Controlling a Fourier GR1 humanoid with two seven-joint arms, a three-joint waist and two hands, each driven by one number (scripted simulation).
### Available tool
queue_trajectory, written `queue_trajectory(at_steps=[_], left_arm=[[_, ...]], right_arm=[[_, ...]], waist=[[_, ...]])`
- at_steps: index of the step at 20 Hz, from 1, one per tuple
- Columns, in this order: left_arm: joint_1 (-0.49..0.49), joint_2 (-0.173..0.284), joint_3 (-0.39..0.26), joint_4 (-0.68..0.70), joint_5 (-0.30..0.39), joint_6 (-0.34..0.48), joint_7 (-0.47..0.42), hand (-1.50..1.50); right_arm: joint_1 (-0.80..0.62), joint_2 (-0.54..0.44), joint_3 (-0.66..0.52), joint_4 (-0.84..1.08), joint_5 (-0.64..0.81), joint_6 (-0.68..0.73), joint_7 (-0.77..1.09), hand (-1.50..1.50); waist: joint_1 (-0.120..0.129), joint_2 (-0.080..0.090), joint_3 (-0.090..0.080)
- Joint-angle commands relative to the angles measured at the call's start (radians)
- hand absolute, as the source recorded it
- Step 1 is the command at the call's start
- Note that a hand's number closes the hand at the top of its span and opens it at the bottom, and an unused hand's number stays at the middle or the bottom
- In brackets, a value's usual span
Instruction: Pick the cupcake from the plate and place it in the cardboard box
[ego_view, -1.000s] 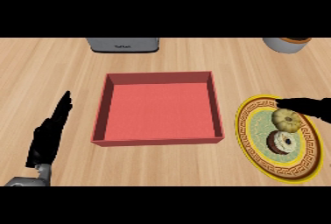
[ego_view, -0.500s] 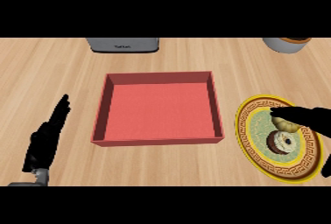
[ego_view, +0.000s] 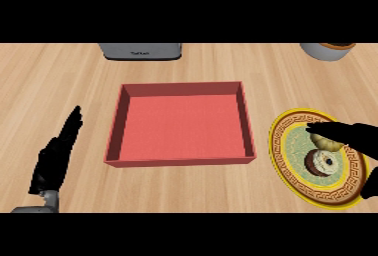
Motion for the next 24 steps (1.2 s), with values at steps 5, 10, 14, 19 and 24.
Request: queue_trajectory(at_steps=[5,10,14,19,24], left_arm=[[0.088,-0.047,0.013,-0.024,-0.037,-0.014,-0.064,0.0],[0.036,-0.05,0.048,-0.088,-0.05,-0.033,0.036,0.0],[-0.006,-0.082,0.032,-0.021,-0.082,-0.04,0.029,0.0],[0.044,-0.072,0.065,-0.075,-0.081,-0.06,0.035,0.0],[0.024,-0.091,0.066,-0.031,-0.08,-0.066,0.004,0.0]], right_arm=[[0.027,0.103,-0.027,0.0,0.081,-0.005,0.005,-1.5],[0.012,0.126,-0.061,0.05,0.128,-0.009,-0.048,-1.5],[0.004,0.126,-0.067,0.096,0.166,-0.012,-0.071,-1.5],[0.008,0.177,-0.057,0.124,0.222,-0.064,-0.072,-1.5],[0.013,0.165,-0.047,0.151,0.256,-0.068,-0.095,-1.5]], waist=[[0.002,0.0,0.0],[0.001,0.0,0.0],[0.001,0.0,0.0],[0.002,0.0,0.0],[0.001,0.0,0.0]])
